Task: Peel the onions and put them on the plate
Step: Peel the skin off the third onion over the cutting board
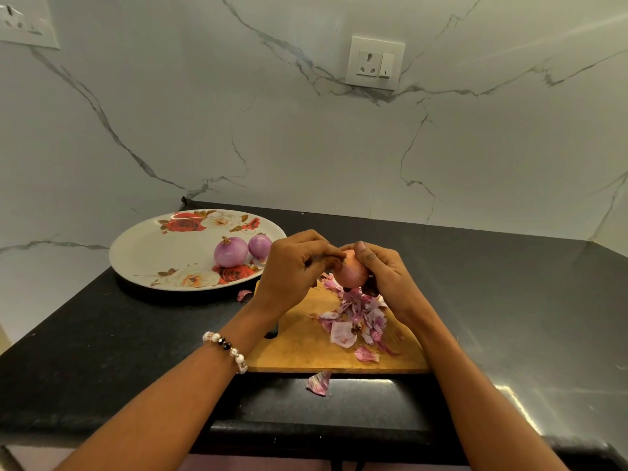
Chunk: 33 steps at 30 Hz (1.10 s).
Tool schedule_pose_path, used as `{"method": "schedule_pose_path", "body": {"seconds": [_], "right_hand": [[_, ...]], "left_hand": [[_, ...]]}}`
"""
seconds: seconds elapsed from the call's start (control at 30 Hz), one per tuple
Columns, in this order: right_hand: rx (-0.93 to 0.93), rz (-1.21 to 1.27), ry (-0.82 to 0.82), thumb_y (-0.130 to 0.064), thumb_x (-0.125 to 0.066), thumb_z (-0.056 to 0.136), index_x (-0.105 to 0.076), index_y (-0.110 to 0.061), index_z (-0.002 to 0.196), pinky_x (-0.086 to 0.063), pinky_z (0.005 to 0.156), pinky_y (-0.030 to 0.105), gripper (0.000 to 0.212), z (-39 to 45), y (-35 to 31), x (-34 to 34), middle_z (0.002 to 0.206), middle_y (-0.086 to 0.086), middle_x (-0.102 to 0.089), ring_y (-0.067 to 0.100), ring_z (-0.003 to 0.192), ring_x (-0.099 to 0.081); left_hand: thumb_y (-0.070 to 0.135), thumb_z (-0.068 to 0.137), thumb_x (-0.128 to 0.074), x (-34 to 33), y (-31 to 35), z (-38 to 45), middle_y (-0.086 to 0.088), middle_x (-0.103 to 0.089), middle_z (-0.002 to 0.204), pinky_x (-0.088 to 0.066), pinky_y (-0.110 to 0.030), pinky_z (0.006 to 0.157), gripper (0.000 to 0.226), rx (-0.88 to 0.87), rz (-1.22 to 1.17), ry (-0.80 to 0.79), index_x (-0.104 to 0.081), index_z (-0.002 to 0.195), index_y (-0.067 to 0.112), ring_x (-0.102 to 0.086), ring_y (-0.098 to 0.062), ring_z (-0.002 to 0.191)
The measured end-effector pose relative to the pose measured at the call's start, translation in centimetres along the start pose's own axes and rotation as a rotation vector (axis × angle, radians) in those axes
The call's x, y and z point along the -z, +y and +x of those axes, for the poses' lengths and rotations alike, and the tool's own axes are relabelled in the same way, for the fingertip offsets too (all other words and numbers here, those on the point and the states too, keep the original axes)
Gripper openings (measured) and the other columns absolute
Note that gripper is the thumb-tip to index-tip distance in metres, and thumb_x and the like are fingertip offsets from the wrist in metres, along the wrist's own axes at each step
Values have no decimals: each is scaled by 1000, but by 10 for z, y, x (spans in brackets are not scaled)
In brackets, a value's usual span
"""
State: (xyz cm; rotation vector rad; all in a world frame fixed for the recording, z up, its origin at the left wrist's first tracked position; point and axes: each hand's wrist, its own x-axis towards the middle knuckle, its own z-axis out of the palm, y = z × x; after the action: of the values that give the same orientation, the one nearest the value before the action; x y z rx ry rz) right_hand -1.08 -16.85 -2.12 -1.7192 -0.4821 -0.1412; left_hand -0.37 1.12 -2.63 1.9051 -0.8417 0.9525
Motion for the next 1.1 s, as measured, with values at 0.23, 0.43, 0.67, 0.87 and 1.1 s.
{"method": "schedule_pose_path", "body": {"seconds": [0.23, 0.43, 0.67, 0.87, 1.1], "right_hand": [[8, -48, 0, -33, -39, 98, -65, -21, 103, -58, 74, 22, 29, 0, -1, -1, 100, -3, -67, 6, 88, -67], [34, -92, -23, -34, -40, 96, -64, -18, 107, -57, 76, 23, 31, 1, 1, -1, 101, -1, -66, 14, 91, -65], [88, -213, -21, -42, -42, 97, -64, -21, 114, -58, 85, 36, 35, 5, 8, 1, 107, 2, -68, 22, 100, -65], [132, -296, 21, -60, -41, 89, -62, -22, 118, -58, 88, 41, 52, 7, 11, 2, 109, -2, -67, 22, 103, -65], [121, -294, 33, -56, -42, 92, -63, -14, 122, -58, 90, 47, 55, 7, 10, 2, 112, 6, -68, 24, 105, -65]], "left_hand": [[12, 84, -67, -1, 2, 0, -2, -70, 84, -49, -9, 61, 12, 93, -28, 36, -74, 94, 8, -62, -4, 69], [10, 87, -66, -2, 3, 0, -1, -70, 87, -48, -9, 55, 11, 206, -64, 32, -73, 95, 7, -66, -9, 66], [8, 87, -61, -2, 7, -1, -3, -70, 82, -50, -9, 59, 10, 110, 36, 37, -70, 90, 7, -63, -7, 66], [11, 85, -60, -2, 7, 0, -1, -65, 85, -46, -8, 64, 11, 51, 116, 23, -70, 88, 8, -57, -6, 75], [12, 82, -63, -2, 9, 1, 0, -61, 90, -46, -5, 66, 13, 72, 41, 14, -71, 89, 5, -56, -3, 78]]}}
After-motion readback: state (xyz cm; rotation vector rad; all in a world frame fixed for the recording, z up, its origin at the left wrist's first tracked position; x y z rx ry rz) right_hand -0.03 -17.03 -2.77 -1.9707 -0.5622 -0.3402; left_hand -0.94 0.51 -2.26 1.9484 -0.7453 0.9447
